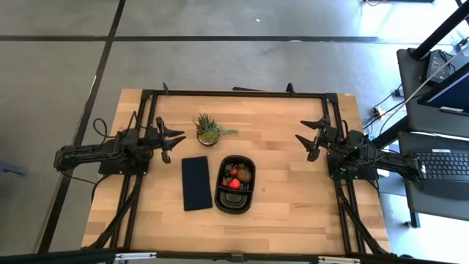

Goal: Pick and placing Produce into tupperware
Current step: Return to Home Position

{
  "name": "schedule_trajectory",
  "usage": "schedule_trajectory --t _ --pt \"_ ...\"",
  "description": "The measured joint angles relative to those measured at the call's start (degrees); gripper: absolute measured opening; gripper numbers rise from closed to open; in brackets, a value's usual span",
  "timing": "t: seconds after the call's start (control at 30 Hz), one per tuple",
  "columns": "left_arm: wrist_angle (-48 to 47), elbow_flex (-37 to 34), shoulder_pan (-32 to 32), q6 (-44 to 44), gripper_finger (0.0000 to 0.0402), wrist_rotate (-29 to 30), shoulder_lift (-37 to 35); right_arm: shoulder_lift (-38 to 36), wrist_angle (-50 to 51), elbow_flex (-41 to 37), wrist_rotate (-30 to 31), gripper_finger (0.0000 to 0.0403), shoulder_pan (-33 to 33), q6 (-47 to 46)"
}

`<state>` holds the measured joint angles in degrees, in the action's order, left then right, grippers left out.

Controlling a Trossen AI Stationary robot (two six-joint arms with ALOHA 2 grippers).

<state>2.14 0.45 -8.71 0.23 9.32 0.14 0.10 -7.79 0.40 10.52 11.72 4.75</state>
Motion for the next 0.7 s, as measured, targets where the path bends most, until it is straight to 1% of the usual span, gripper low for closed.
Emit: schedule_trajectory --t 0.7 --pt "0.0 0.0 0.0 0.0 0.0045 0.0 0.0 0.0 0.0 0.0 0.0 0.0298 0.0 0.0"
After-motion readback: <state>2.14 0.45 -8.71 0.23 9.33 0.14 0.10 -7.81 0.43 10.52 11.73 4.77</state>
